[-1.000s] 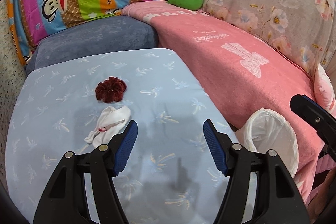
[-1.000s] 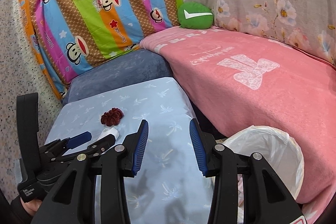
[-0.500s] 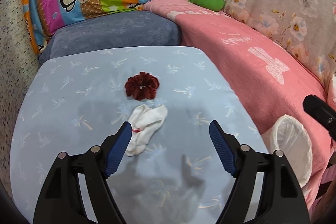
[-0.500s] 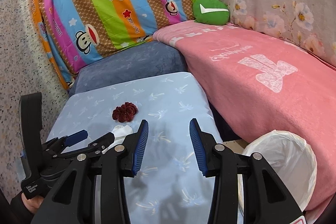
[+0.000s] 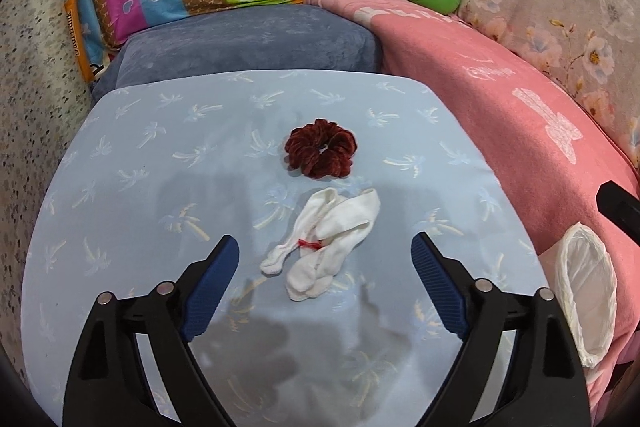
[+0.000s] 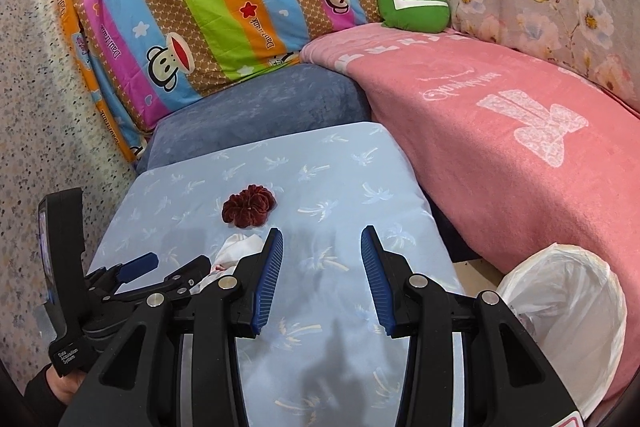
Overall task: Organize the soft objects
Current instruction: 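Grasp the white sock with the left tool while the right tool grasps the dark red scrunchie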
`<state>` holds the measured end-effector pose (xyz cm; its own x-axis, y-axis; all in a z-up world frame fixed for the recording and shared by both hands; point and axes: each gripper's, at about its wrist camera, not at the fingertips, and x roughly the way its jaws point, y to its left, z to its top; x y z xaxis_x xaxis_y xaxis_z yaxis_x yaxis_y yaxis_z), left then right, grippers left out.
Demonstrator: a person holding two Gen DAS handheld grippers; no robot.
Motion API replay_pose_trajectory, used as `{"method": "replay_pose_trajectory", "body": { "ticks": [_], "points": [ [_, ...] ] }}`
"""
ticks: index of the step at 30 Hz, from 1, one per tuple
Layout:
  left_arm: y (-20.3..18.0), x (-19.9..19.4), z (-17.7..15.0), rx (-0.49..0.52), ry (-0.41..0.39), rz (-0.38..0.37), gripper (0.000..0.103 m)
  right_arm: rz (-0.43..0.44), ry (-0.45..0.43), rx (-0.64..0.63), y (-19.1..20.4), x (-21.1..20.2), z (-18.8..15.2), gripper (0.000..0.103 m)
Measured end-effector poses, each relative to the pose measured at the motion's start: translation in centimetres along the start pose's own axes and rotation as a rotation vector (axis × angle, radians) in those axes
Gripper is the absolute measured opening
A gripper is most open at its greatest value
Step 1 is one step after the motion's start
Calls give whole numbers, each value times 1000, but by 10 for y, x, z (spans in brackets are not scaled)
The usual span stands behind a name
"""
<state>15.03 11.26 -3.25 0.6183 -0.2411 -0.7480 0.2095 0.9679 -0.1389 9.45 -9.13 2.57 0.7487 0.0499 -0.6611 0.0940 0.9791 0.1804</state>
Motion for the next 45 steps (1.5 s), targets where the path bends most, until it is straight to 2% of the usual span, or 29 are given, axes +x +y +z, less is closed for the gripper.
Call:
{"method": "replay_pose_trajectory", "body": {
  "ticks": [4,15,17,19,20,22,24,29,35,45],
  "points": [
    [7,11,0,15,15,11,91,9,18,13,1,13,0,42],
    [5,62,3,43,105,-13,90,20,81,19,12,67,7,42],
    [6,69,2,37,128,-36,81,23,91,17,16,78,9,43],
    [8,75,2,35,160,-59,61,26,98,16,18,85,9,44],
    [10,77,1,29,173,-75,55,28,105,12,20,90,10,44],
    [16,77,0,12,185,-108,34,34,120,-5,26,103,12,44],
    [24,73,1,-4,182,-127,28,34,129,-16,30,113,15,44],
    [52,61,7,-54,148,-106,26,73,165,-29,48,143,26,44],
    [78,56,20,-70,110,-27,26,105,199,-34,69,181,27,44],
    [99,62,38,-71,81,36,26,81,255,-12,88,241,28,47]
  ]
}}
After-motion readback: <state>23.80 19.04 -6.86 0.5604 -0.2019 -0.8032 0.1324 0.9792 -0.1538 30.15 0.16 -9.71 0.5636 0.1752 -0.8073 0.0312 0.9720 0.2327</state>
